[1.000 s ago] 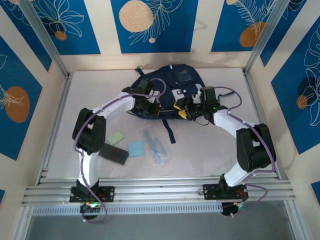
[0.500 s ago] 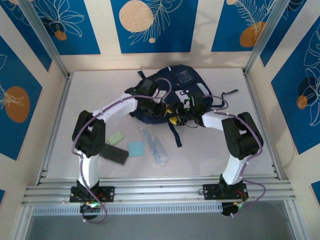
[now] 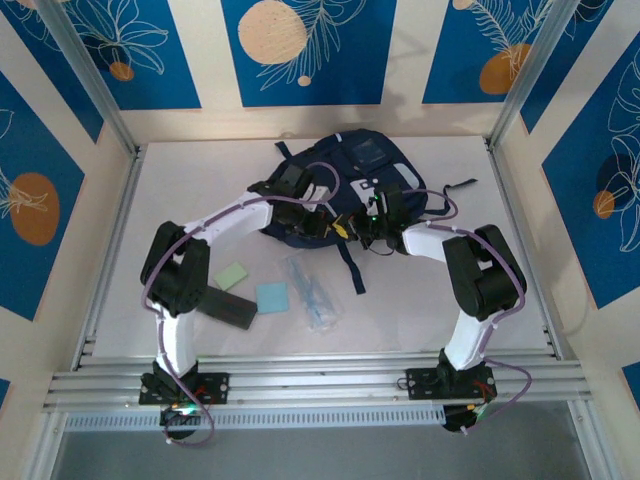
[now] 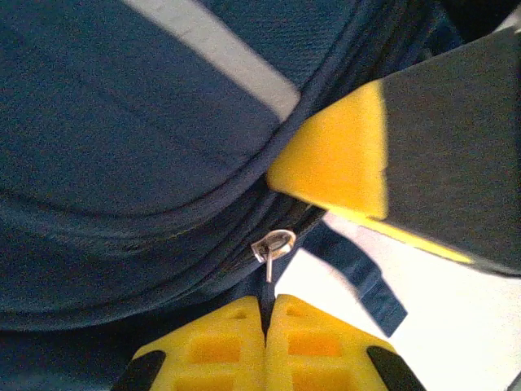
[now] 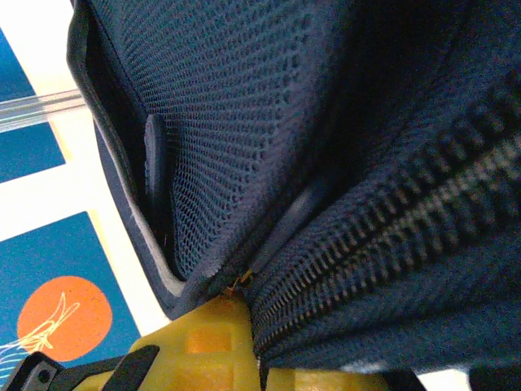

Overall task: Pack the student bag
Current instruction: Unzip the student bag at the top-center of the table.

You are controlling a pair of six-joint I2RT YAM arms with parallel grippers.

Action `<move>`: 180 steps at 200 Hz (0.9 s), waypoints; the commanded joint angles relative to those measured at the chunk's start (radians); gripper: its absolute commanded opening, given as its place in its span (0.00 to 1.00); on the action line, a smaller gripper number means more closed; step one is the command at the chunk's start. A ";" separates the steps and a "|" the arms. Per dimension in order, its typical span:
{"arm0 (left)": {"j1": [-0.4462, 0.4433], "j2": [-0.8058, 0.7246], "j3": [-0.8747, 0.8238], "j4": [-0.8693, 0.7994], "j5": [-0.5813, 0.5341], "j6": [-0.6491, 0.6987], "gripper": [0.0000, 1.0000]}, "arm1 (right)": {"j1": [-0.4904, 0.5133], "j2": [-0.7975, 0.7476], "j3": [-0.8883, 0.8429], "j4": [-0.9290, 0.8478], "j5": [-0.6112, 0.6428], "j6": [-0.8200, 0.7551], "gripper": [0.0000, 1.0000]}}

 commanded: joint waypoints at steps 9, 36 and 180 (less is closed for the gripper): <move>0.083 -0.061 -0.048 -0.025 -0.161 0.012 0.00 | -0.032 -0.062 -0.022 -0.083 0.115 -0.078 0.00; 0.097 -0.058 -0.051 -0.003 -0.177 0.011 0.00 | -0.035 -0.071 -0.023 -0.089 0.089 -0.082 0.00; 0.012 -0.037 -0.146 0.140 0.169 -0.205 0.00 | -0.019 -0.025 -0.006 0.029 0.124 0.023 0.00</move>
